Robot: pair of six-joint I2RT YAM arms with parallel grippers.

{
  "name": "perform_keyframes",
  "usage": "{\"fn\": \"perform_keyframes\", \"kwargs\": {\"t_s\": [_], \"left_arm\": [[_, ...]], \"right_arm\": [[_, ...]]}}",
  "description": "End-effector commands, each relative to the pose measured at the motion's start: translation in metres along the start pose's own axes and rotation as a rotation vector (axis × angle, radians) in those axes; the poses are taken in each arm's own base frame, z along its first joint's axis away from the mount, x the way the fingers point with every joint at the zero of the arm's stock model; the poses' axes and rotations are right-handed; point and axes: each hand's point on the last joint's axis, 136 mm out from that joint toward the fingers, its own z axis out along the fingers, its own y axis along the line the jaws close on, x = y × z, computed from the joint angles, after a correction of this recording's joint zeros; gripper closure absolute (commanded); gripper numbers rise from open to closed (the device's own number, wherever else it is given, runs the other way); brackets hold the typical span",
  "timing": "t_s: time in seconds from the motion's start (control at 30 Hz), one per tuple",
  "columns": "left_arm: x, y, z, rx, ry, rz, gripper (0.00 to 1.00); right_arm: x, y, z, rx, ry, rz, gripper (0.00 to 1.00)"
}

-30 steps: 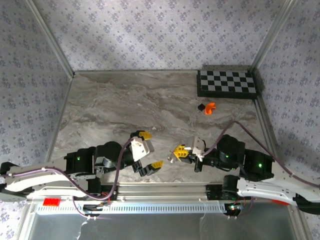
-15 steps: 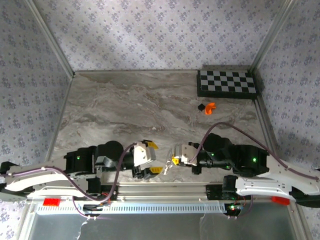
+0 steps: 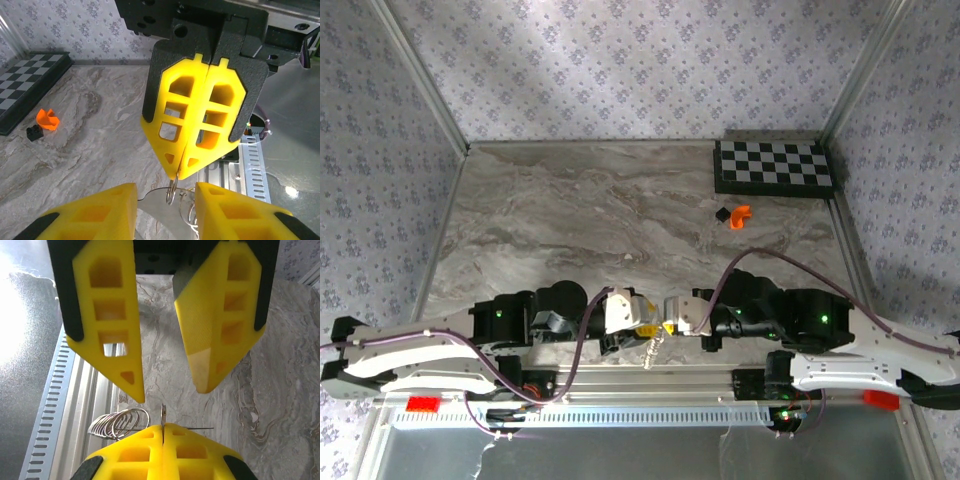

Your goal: Put the keys on the keyring

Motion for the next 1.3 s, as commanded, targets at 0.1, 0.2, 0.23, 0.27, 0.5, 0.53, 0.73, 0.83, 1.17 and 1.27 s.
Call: {"fn": "perform_keyframes", "kwargs": {"t_s": [0.1, 0.2, 0.23, 0.27, 0.5, 0.53, 0.73, 0.83, 1.17, 1.27], "left_arm": [[-0.009, -0.004, 0.005, 0.022, -0.023, 0.018, 0.67], [-0.008, -0.001, 0.007, 0.006, -0.018, 0.022, 0.72], [-0.008, -0.001, 0.008, 0.002, -0.017, 0.023, 0.74], [-0.008, 0.000, 0.008, -0.002, -0.016, 0.024, 0.75], [-0.007, 0.003, 0.008, -0.021, -0.018, 0.033, 1.00], [-0.008, 0.004, 0.007, -0.024, -0.023, 0.035, 1.00], [-0.016, 0.008, -0.002, -0.044, -0.090, 0.022, 1.00], [-0.028, 0.007, -0.014, -0.031, -0.184, -0.001, 1.00], [-0.044, -0.013, -0.041, 0.092, -0.353, 0.014, 1.00], [-0.047, -0.018, -0.043, 0.119, -0.368, 0.021, 1.00]], "right_arm": [[-0.017, -0.001, -0.010, 0.003, -0.071, -0.021, 1.00], [-0.017, 0.001, -0.008, -0.004, -0.073, -0.021, 1.00], [-0.017, 0.001, -0.008, -0.005, -0.074, -0.019, 1.00], [-0.018, 0.000, -0.008, -0.003, -0.077, -0.019, 1.00], [-0.018, 0.004, -0.006, -0.023, -0.087, -0.023, 1.00], [-0.018, 0.004, -0.006, -0.022, -0.086, -0.023, 1.00], [-0.025, 0.002, -0.010, -0.015, -0.123, -0.015, 0.98], [-0.034, 0.001, -0.017, 0.003, -0.196, 0.004, 0.73], [-0.046, 0.007, -0.045, -0.005, -0.451, 0.095, 0.60], [-0.050, 0.008, -0.042, -0.025, -0.473, 0.112, 0.65]]}}
